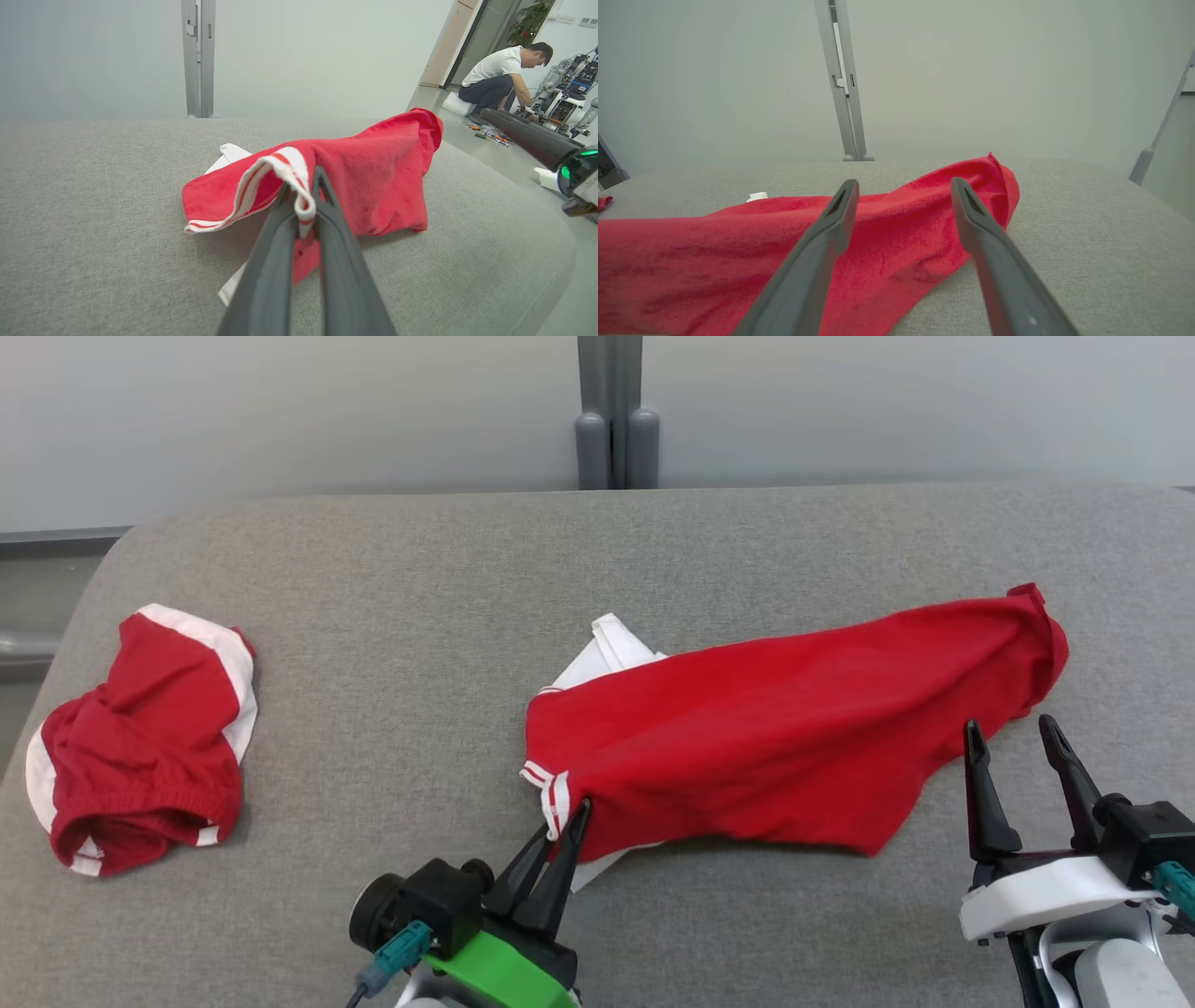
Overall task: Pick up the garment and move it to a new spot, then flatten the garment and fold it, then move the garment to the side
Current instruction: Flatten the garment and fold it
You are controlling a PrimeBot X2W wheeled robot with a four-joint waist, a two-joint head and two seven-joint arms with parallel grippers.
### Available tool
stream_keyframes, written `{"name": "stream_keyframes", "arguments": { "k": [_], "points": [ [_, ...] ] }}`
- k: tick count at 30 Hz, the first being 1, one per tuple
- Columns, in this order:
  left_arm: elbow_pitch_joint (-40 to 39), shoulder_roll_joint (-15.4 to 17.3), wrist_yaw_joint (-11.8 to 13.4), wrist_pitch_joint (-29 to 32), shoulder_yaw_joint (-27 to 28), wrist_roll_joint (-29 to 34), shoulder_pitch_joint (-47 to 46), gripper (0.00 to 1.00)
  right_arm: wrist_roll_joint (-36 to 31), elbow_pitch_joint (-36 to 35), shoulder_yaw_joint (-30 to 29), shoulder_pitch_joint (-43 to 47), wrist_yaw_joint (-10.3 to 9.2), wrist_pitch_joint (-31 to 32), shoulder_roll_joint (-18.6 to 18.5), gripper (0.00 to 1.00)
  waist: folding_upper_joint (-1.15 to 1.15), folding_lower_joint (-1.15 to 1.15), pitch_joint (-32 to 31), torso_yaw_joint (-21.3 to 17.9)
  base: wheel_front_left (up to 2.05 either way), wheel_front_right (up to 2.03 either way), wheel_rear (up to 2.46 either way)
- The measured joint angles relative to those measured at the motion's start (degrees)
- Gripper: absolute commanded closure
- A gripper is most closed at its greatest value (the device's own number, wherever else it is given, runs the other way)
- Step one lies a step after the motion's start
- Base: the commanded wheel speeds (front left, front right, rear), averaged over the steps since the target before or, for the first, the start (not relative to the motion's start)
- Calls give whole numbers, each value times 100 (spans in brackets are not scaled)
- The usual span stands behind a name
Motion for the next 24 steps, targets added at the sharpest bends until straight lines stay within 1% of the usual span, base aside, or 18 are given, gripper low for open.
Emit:
{"name": "stream_keyframes", "arguments": {
  "k": [4, 7, 11, 17, 24],
  "points": [
    [-610, 205, 99, 9, 60, 153, 82, 100, 7, 7, -33, 36, 0, 0, 15, 0, 0, 0, -26, 172, 0, 0, 0],
    [-1126, 379, 203, 186, 69, 250, 96, 100, 7, 26, -35, 53, 0, 0, 33, 0, 0, 0, -43, 298, 0, 0, 0],
    [-1477, 544, 294, 345, 140, 289, 131, 100, 7, 49, 12, 47, 0, 0, 44, 0, 0, 0, -64, 342, 0, 0, 0],
    [-1488, 658, 396, 389, 285, 249, 168, 100, 26, 131, 21, 7, 0, 0, 26, 0, 0, 0, -44, 158, 0, 0, 0],
    [-899, 768, 436, 216, 617, 179, -122, 100, 5, 192, -31, -57, 0, 0, 4, 0, 0, 0, 87, -232, 0, 0, 0]
  ]
}}
